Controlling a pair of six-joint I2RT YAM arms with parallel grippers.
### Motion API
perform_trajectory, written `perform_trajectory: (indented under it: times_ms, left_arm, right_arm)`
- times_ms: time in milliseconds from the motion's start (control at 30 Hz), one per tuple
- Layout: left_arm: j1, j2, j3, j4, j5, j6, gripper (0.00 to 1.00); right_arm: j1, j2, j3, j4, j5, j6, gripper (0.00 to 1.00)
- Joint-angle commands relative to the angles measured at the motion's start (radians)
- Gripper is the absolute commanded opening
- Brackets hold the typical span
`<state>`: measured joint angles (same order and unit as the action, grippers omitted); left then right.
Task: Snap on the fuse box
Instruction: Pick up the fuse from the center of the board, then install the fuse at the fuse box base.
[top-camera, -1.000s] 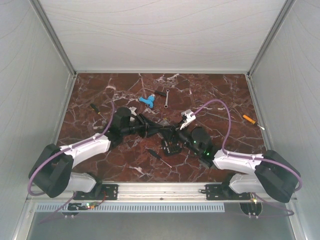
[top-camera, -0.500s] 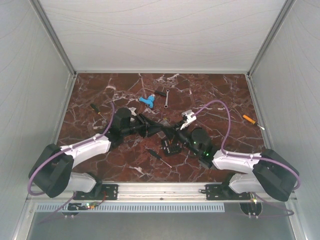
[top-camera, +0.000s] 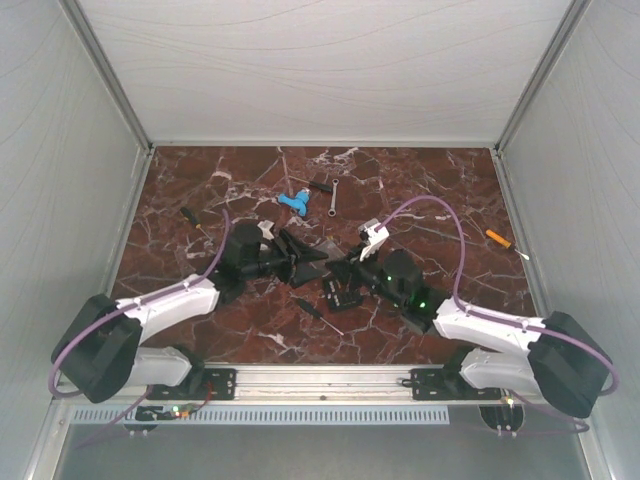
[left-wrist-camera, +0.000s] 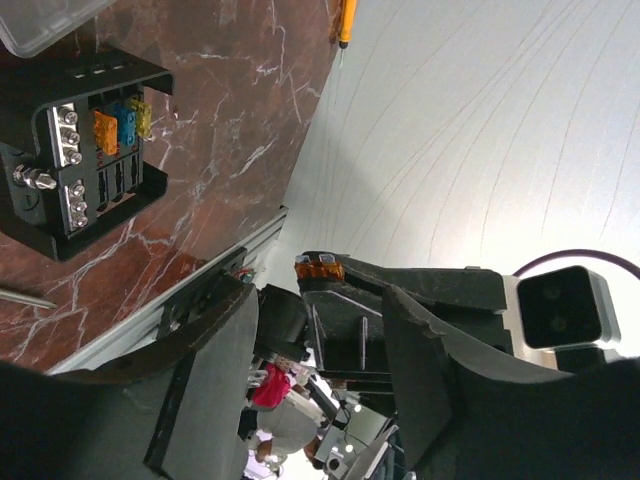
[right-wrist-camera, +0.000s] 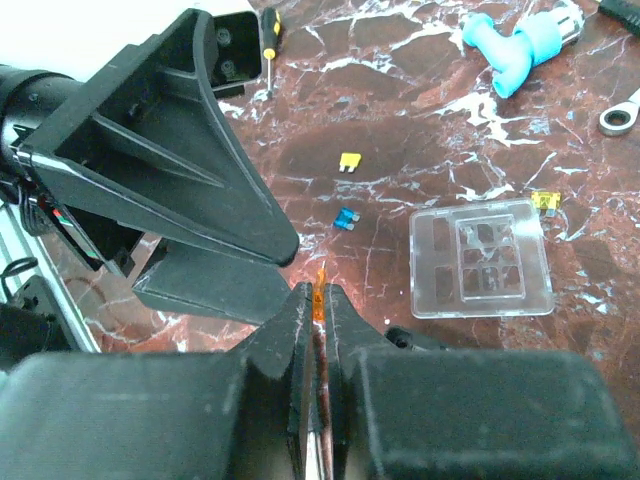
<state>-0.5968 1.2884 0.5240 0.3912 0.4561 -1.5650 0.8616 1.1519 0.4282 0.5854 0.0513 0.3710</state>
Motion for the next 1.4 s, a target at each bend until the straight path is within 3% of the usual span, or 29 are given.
perform_trajectory:
  times_ms: [0,233,567,867,1367]
  left_arm:
    - [-0.002,-0.058,0.005,-0.042,-0.023,0.098,0.56]
    - [-0.002,-0.046,0.031,-0.201,-0.061,0.329,0.60]
    - [-0.004,0.131,0.064,-0.165,0.084,0.492,0.53]
    - [-0.004,0.232,0.080,-0.151,0.137,0.551,0.50]
    - [-0.027,0.332,0.085,-0.108,0.183,0.560,0.44]
  right_arm:
    - [-0.033,-0.071,0.086,-0.276,-0.093,-0.016,0.00]
    - [-0.096,-0.031,0.295,-0.783,-0.172,-0.060,0.00]
    - [-0.129,0.169,0.569,-1.174,-0.215,-0.118,0.00]
    - [-0.123,0.338,0.697,-1.303,-0.230,-0.144,0.00]
    - [-0.038,0.482,0.722,-1.305,-0.135,-0.081,0.00]
